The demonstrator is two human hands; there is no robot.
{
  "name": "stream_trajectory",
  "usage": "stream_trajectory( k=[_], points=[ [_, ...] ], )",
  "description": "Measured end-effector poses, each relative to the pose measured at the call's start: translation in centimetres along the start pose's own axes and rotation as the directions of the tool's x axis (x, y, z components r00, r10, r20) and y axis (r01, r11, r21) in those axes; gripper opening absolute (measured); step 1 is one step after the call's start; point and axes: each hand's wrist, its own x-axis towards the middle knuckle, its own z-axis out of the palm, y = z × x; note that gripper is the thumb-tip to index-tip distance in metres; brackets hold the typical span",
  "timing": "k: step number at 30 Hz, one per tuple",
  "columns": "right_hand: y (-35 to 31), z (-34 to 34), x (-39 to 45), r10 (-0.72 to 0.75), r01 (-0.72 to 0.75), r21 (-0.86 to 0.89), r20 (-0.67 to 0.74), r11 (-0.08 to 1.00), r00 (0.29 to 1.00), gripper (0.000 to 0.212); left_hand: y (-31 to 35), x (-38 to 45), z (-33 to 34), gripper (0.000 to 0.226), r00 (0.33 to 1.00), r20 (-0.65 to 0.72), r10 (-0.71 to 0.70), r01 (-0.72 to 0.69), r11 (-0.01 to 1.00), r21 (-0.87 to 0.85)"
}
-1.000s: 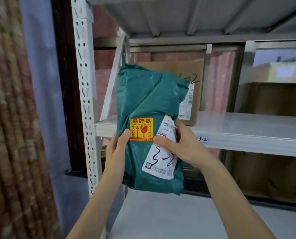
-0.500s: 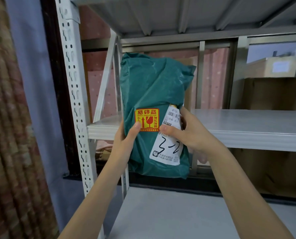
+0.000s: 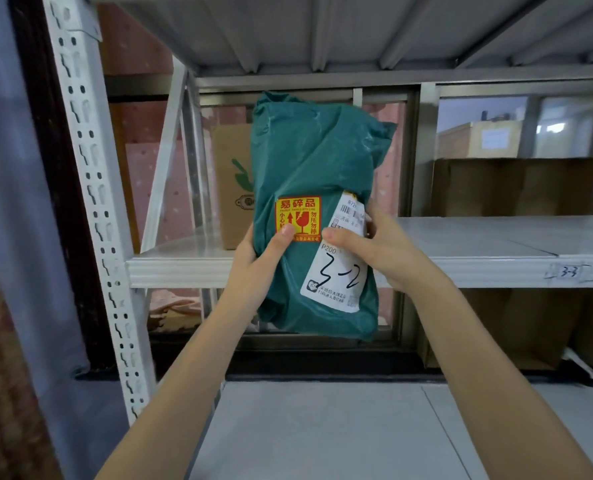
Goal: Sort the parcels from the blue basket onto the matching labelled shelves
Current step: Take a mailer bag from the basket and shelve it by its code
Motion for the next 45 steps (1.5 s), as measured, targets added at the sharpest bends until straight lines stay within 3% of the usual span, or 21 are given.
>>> stream_trajectory(
  k=[3, 8, 12, 16, 31, 37, 45],
  points=[
    [-1.0, -1.1, 0.8, -0.009, 0.012, 0.024, -0.095, 1.000, 0.995, 0.064, 1.3, 1.3, 1.6, 0.024, 0.998, 0.029, 0.064, -0.065, 0.997, 0.030],
    [-3.3, -3.8, 2.7, -0.025, 0.026, 0.008, -0.171, 1.000, 0.985, 0.082, 4.1, 3.9, 4.4, 0.022, 0.983, 0.083, 0.163, -0.169, 0.983, 0.067],
    [-5.2, -6.6, 3.8, -0.053, 0.037, -0.085, -0.189, 0.996, 0.981, 0.070, 5.4, 6.1, 7.0, 0.035, 0.979, 0.120, 0.167, -0.174, 0.983, 0.052],
    [-6.0, -9.2, 4.6, -0.057, 0.036, -0.146, -0.143, 0.989, 0.988, 0.057, 5.6, 7.5, 8.9, 0.041, 0.984, 0.132, 0.123, -0.129, 0.991, 0.036],
    [2.8, -13.4, 7.4, -0.027, 0.028, -0.134, 0.007, 0.991, 1.000, 0.060, -2.1, 8.2, 13.3, 0.052, 0.999, 0.046, 0.017, -0.023, 0.990, 0.140],
    [6.3, -13.4, 7.9, -0.054, 0.050, -0.097, -0.049, 0.994, 0.997, 0.055, -4.3, 8.7, 14.4, 0.046, 0.999, -0.010, 0.043, -0.040, 0.974, 0.223],
    [9.3, -12.8, 7.5, -0.029, 0.030, -0.022, 0.038, 0.999, 0.999, 0.044, -7.2, 8.9, 13.9, 0.056, 0.999, 0.039, -0.002, -0.016, 0.890, 0.457]
  ],
)
